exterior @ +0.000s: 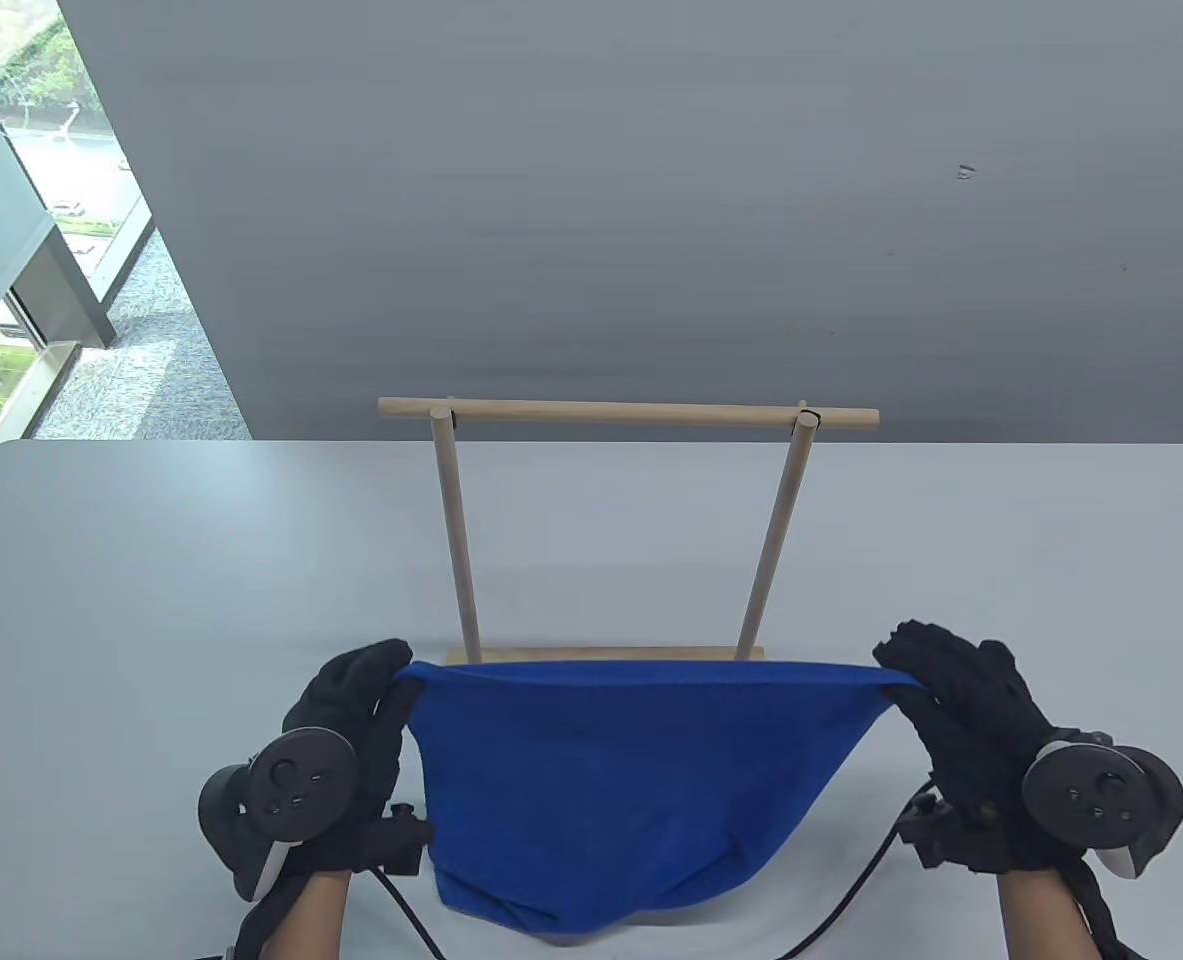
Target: Drape square towel over desktop hanging rack bar
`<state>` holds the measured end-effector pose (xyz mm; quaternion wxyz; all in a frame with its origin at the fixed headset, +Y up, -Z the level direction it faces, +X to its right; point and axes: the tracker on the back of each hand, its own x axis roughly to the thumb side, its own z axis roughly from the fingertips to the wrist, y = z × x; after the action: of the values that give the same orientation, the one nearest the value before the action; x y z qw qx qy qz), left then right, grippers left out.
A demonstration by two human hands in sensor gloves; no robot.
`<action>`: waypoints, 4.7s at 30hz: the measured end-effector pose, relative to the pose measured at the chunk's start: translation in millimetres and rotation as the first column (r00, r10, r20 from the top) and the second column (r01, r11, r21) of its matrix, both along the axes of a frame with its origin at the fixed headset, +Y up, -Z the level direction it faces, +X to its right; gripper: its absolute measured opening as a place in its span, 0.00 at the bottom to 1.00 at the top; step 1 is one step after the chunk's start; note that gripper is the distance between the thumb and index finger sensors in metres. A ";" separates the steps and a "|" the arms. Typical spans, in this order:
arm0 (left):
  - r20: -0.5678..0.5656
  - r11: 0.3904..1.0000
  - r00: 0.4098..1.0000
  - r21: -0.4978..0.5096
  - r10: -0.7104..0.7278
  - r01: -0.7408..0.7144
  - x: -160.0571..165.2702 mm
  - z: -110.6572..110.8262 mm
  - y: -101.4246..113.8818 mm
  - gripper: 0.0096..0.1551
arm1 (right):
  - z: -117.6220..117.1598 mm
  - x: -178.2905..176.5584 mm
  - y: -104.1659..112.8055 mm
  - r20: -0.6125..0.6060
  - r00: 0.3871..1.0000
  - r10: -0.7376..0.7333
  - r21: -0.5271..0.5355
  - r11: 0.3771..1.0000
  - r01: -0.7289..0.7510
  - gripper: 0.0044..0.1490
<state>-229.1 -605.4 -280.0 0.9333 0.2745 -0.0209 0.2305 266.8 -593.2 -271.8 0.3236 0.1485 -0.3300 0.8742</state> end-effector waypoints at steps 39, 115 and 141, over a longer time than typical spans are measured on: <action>0.131 0.407 0.415 -0.592 0.900 -0.695 -45.0 -208.6 70.0 0.17 | -201.8 7.0 36.1 -0.100 0.690 -0.717 -0.500 0.636 0.588 0.21; 0.456 0.737 0.870 -0.521 -0.187 0.431 106.3 43.6 -94.2 0.53 | 32.4 -98.7 -101.5 -0.266 0.785 0.559 -0.394 0.681 -0.618 0.53; 0.447 0.632 0.808 -0.512 -0.383 0.582 93.4 38.5 -118.3 0.55 | 16.0 -101.4 -125.9 -0.395 0.703 0.592 -0.420 0.564 -0.711 0.54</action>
<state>-135.8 -723.8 -241.6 0.9820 -0.1062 -0.1561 0.0006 165.4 -719.1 -255.9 0.0367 0.2528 0.0474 0.9657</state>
